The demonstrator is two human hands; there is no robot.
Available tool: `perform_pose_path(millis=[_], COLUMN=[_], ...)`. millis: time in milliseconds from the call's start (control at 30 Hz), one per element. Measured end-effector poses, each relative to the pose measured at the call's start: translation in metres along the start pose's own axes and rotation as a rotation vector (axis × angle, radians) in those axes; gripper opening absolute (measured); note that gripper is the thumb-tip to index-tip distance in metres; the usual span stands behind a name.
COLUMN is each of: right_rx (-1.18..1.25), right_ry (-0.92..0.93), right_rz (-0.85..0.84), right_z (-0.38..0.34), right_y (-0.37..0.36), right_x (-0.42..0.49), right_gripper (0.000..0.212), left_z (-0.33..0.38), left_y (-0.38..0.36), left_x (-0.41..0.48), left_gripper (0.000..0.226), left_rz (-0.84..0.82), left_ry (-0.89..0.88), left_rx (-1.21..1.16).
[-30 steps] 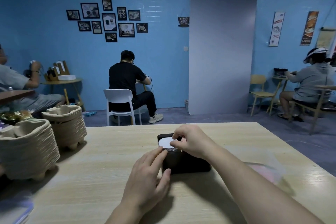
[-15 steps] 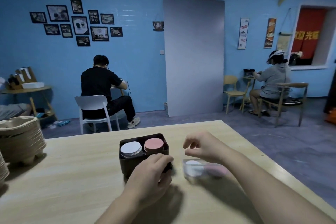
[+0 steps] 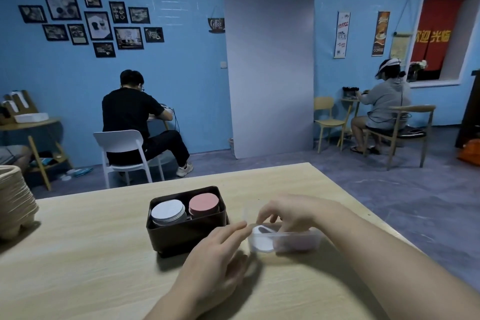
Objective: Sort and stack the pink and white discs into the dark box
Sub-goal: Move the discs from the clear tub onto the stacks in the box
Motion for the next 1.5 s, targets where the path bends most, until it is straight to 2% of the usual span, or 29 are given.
perform_pose_path(millis=[167,400,600,767,1000,1267,1500], right_rx=[-0.025,0.041,0.202,0.346,0.337,0.330,0.260], right_ry=[0.049,0.076,0.071,0.055,0.073,0.145,0.172], right_rz=[-0.052,0.018,0.055,0.137,0.389,0.531,0.574], right_z=[-0.002,0.003,0.005,0.007,-0.003,-0.046,-0.103], right_y=[-0.005,-0.005,0.003,0.020,0.041,0.046,0.050], right_x=[0.005,0.004,0.000,-0.014,-0.034,-0.019,0.022], right_gripper=[0.061,0.051,0.041,0.036,0.029,0.033,0.039], left_z=[0.000,0.001,0.003,0.006,0.007,-0.024,-0.066], left_y=[-0.001,0.002,0.003,0.005,0.020,0.072,0.097], left_x=[0.000,0.003,0.001,0.000,0.000,-0.018,-0.052], left_gripper=[0.057,0.051,0.052,0.052,0.044,0.032,0.050], left_rz=[-0.004,0.022,0.018,0.018,0.024,0.124,0.119], left_ry=[0.001,0.000,0.009,0.007,-0.014,-0.042,0.018], left_rx=[-0.021,-0.033,-0.036,-0.026,0.029,0.248,0.463])
Point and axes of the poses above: each hand's wrist, its own x-axis towards the middle knuckle, its own y-axis out of the back of the hand, z = x × y, the point moved 7 cm from there along x, towards the middle knuckle, and after that the axes turned 1 degree about -y, right-handed, at the moved point
